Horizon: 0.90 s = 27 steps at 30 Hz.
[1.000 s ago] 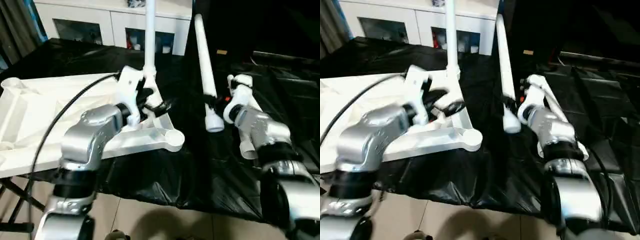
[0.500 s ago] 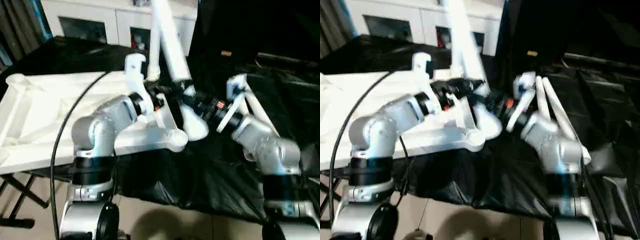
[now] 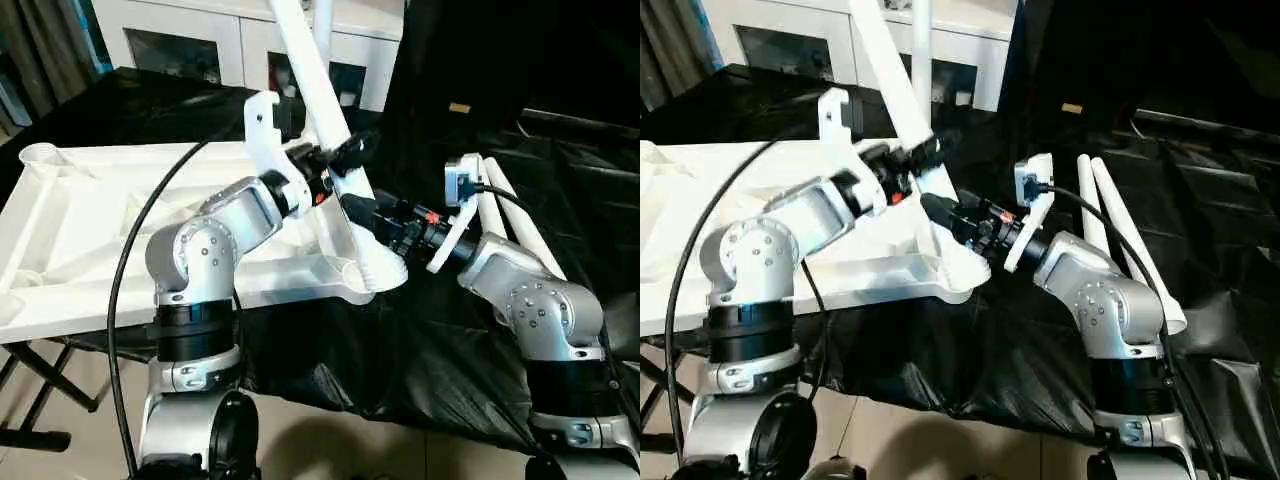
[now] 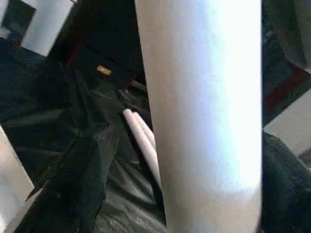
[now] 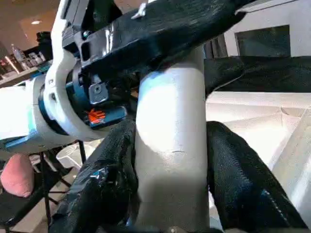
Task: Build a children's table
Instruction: Pick table leg
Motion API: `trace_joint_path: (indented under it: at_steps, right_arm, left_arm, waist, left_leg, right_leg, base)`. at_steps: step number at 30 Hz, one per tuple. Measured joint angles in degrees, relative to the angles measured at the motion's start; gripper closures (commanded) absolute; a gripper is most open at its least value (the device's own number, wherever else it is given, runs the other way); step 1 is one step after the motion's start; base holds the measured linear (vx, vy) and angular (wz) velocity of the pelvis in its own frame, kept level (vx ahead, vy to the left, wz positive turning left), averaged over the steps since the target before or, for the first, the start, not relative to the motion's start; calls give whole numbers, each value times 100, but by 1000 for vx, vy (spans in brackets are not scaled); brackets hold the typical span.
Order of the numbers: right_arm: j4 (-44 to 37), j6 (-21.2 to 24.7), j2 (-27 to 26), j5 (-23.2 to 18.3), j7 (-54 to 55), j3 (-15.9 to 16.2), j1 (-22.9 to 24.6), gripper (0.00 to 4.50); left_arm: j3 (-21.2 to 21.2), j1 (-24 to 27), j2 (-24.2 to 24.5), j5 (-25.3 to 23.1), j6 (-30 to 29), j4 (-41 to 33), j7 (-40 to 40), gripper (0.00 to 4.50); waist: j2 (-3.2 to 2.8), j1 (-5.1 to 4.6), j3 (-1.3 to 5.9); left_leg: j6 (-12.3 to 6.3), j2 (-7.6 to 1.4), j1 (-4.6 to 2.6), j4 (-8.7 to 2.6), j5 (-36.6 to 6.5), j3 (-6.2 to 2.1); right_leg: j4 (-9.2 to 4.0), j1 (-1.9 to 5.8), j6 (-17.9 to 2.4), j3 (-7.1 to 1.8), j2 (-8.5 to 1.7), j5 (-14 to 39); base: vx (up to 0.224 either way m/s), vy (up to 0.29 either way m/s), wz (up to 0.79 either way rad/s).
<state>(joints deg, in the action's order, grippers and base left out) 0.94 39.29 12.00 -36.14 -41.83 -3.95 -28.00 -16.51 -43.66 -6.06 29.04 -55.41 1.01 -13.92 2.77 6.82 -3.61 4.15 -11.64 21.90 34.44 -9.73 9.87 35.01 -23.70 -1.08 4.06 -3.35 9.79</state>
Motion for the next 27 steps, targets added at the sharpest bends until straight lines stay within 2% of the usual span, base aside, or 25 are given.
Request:
trace_joint_path:
  at_steps: [2, 4, 11, 13, 15, 17, 18, 19, 20, 22, 24, 27]
  right_arm:
    - [0, 3, 0, 35, 32, 14, 12, 266]
    - [-23, 3, -1, 75, 60, 58, 26, 266]
    - [-122, 3, -9, 102, 177, 169, 49, 266]
    - [-145, 3, -9, 106, 208, 183, 49, 266]
    - [-230, 3, -7, 138, 222, 208, 50, 266]
    - [-278, 3, -4, 154, 218, 213, 49, 266]
    - [-291, 6, -4, 148, 206, 216, 49, 231]
    - [-297, 26, 0, 115, 190, 215, 49, 210]
    - [-298, 53, 18, 69, 169, 214, 49, 196]
    - [-297, 126, 69, 13, 127, 206, 48, 194]
    - [-290, 358, 368, -195, -278, 215, 46, 156]
    - [-290, 630, 844, -387, -1011, 314, 46, 143]
  left_arm:
    - [-7, 0, -52, 0, 12, 0, 109, 77]
    - [-30, -1, -69, -1, 30, 5, 235, 111]
    - [-76, -11, -105, 120, 131, 28, 307, 158]
    - [-68, -12, -53, 174, 131, 27, 254, 162]
    - [-56, -13, 46, 232, 123, 28, 93, 193]
    - [-32, -13, 132, 291, 122, 30, -85, 201]
    - [8, -13, 171, 346, 121, 37, -200, 199]
    - [25, -13, 203, 382, 121, 53, -288, 224]
    - [48, -13, 256, 393, 117, 71, -358, 224]
    - [78, -12, 324, 462, 81, 153, -520, 237]
    - [426, 17, 735, 519, 68, 178, -1197, 255]
    - [796, 51, 1101, 627, 123, 152, -2097, 260]
  waist:
    - [0, 5, 0]
    - [-1, 12, 0]
    - [-2, 30, 0]
    - [-5, 38, 0]
    - [-11, 40, -1]
    - [-15, 42, -1]
    - [-17, 40, -1]
    - [-17, 39, -1]
    - [-17, 40, -1]
    - [-17, 45, -1]
    - [-20, 61, -3]
    - [-21, 89, -3]
  left_leg:
    - [0, 0, 3, 0, 0, 0]
    - [0, 0, 3, 0, 0, -1]
    - [0, 0, 3, 0, 0, -2]
    - [0, 0, 3, 0, 0, -2]
    - [1, 0, 2, -1, 0, -3]
    - [1, 0, 2, 0, 0, -4]
    - [1, 0, 2, -1, 0, -3]
    - [1, 0, 2, -1, 0, -3]
    - [1, 0, 2, 0, 0, -3]
    - [1, 0, 2, 0, 0, -5]
    - [1, 1, 2, 0, 0, -4]
    - [0, 1, 1, -1, -1, -3]
  right_leg:
    - [0, -1, 0, 0, 0, -1]
    - [0, -1, 0, 1, 0, -1]
    - [-1, -1, 2, 2, 0, -1]
    - [-2, -1, 2, 2, 0, -1]
    - [-1, -1, 1, 3, 0, -2]
    - [-1, -1, -2, 3, 0, -3]
    - [-2, 0, -1, 3, 0, -3]
    - [-2, 0, -2, 3, 0, -3]
    - [-2, 0, -3, 3, 0, -4]
    - [-1, 1, -4, 4, 0, -5]
    - [-2, 1, -2, 2, 0, -4]
    - [-2, 1, -9, 3, 0, -9]
  base:
    - [0, 0, 0]
    - [0, 0, 0]
    - [0, 0, 0]
    - [0, 0, 0]
    - [0, 0, 0]
    - [0, 0, 0]
    - [0, 0, 0]
    - [0, 0, 0]
    - [0, 0, 0]
    - [0, 0, 0]
    - [0, 0, 0]
    - [0, 0, 0]
